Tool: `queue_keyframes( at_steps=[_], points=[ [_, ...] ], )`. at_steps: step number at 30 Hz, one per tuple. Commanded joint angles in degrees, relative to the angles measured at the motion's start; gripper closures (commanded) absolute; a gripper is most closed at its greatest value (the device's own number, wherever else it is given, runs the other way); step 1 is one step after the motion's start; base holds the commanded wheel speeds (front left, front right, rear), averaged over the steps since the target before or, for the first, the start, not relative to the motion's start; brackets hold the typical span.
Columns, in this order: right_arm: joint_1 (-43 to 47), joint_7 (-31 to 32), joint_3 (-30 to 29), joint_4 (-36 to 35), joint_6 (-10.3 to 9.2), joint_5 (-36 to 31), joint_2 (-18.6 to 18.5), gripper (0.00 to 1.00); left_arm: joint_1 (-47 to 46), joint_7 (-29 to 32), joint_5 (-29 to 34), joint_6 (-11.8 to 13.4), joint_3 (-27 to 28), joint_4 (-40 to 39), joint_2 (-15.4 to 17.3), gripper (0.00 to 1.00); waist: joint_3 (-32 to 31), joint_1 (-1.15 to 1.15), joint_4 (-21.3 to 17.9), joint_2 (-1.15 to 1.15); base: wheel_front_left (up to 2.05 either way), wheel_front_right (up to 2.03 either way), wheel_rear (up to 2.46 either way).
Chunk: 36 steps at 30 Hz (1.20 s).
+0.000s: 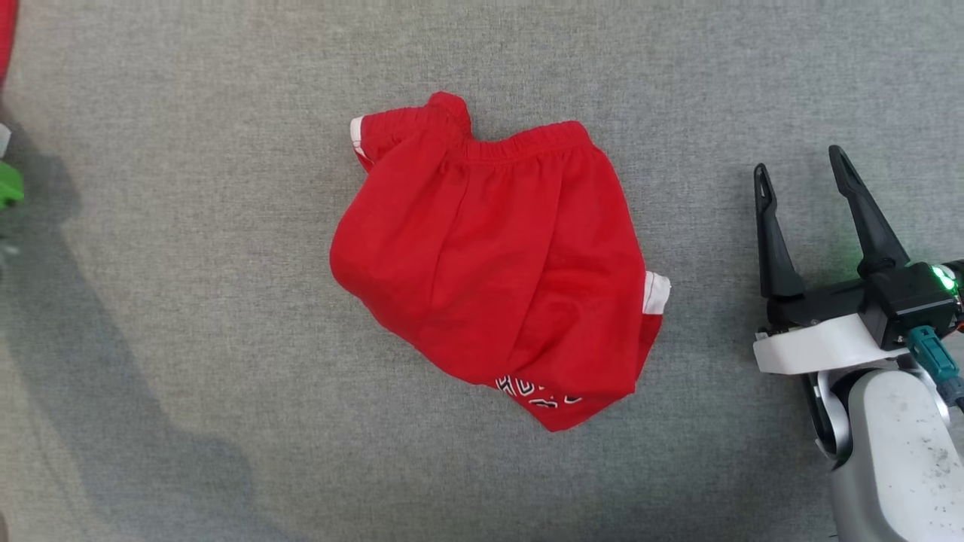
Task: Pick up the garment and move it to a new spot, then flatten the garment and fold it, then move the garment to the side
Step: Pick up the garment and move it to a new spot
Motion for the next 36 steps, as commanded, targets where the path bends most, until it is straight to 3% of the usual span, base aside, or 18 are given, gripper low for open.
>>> queue_keyframes(
  at_steps=[1,11,20,30,36],
  points=[
    [-0.7,0.0,-0.1,0.5,-0.10,0.5,-0.3,0.00,1.3,-0.8,0.2,-0.3,-0.2,0.2,0.0,0.00,-2.5,-0.01,0.3,0.00,0.00,0.00,0.00],
    [2.0,0.0,-1.2,2.8,-0.10,2.8,-0.3,0.00,5.5,-4.4,4.4,-1.4,-3.2,-4.3,-0.1,0.00,-13.2,-0.01,1.0,0.00,0.00,0.00,0.00],
    [5.1,0.0,-1.2,4.6,-0.09,4.9,-0.3,0.00,12.8,-4.4,9.6,-1.1,-1.6,-21.3,-0.5,0.00,-21.1,-0.01,1.1,0.00,0.00,0.00,0.00],
    [8.2,0.0,-0.6,6.1,-0.09,7.0,-0.3,0.00,31.0,-4.4,15.9,3.1,1.4,-44.2,-5.8,0.00,-27.5,-0.01,-0.3,0.00,0.00,0.00,0.00],
    [10.0,0.0,-0.1,6.7,-0.09,8.7,-0.3,0.00,40.5,-4.4,17.1,3.7,1.7,-50.8,-9.5,0.00,-29.8,-0.01,-1.6,0.00,0.00,0.00,0.00]
  ],
)
